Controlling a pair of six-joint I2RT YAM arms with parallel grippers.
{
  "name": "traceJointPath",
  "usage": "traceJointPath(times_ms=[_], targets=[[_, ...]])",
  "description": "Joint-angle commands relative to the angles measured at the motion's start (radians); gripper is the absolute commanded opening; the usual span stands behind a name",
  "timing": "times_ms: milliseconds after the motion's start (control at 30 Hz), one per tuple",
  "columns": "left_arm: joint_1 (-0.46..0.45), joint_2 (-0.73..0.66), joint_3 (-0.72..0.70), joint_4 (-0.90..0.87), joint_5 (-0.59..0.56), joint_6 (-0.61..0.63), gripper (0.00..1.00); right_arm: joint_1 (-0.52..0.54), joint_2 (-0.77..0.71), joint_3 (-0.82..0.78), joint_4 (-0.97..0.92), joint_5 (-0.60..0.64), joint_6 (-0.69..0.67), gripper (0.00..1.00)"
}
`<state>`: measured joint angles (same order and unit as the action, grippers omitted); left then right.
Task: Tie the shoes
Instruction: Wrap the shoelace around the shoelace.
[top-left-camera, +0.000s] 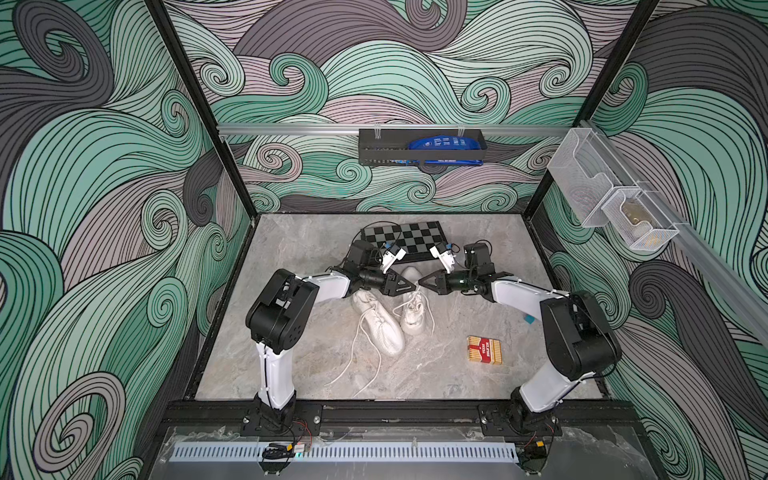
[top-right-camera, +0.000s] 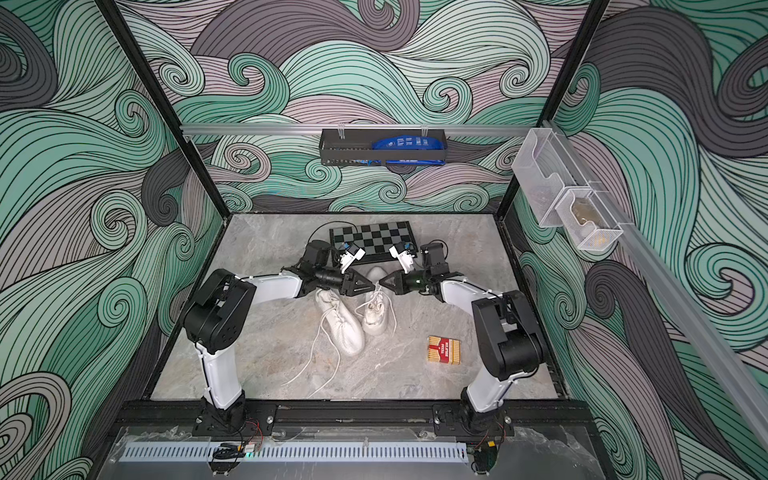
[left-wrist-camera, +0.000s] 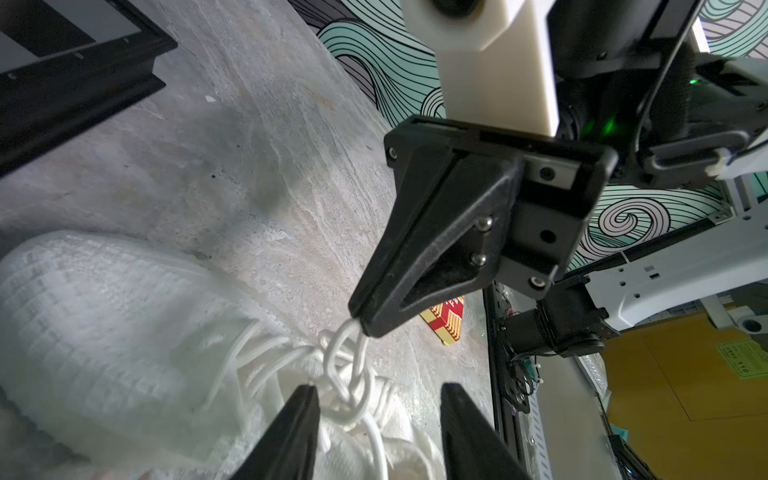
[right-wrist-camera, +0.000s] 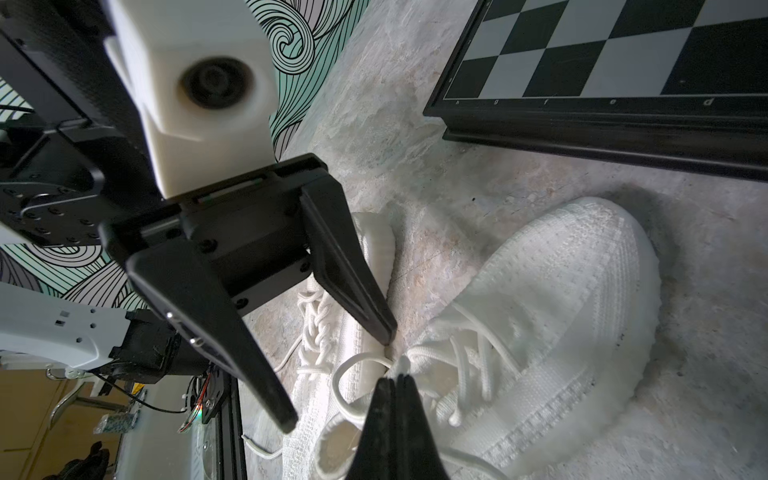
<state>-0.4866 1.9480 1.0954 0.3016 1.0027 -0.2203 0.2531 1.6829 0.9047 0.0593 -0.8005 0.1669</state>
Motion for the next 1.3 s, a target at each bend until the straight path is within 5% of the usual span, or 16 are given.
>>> traceJointPath(times_ms=[0, 500, 767, 867, 967, 1267], targets=[[0.003, 0.027, 0.028, 0.043, 0.046, 0.006, 0.49, 0.002, 0.014, 0.028, 0.01, -0.039, -0.013, 0.0], [-0.001, 0.127, 0.092, 0.104, 0.061, -0.051, 0.43, 0.003, 0.021, 0.03, 0.007, -0.09, -0.018, 0.0], [0.001, 0.093, 0.041, 0.193, 0.07, -0.102, 0.01, 0.001, 0.014, 0.017, 0.007, -0.07, -0.032, 0.0], [0.005, 0.08, 0.018, 0.191, 0.057, -0.096, 0.0, -0.002, -0.005, -0.007, 0.01, -0.047, -0.057, 0.35], [0.006, 0.076, 0.007, 0.191, 0.055, -0.097, 0.0, -0.005, -0.014, -0.041, 0.028, -0.048, -0.088, 0.6], [0.009, 0.054, -0.011, 0.208, 0.032, -0.104, 0.0, -0.009, 0.034, -0.123, 0.151, -0.093, -0.089, 0.68]])
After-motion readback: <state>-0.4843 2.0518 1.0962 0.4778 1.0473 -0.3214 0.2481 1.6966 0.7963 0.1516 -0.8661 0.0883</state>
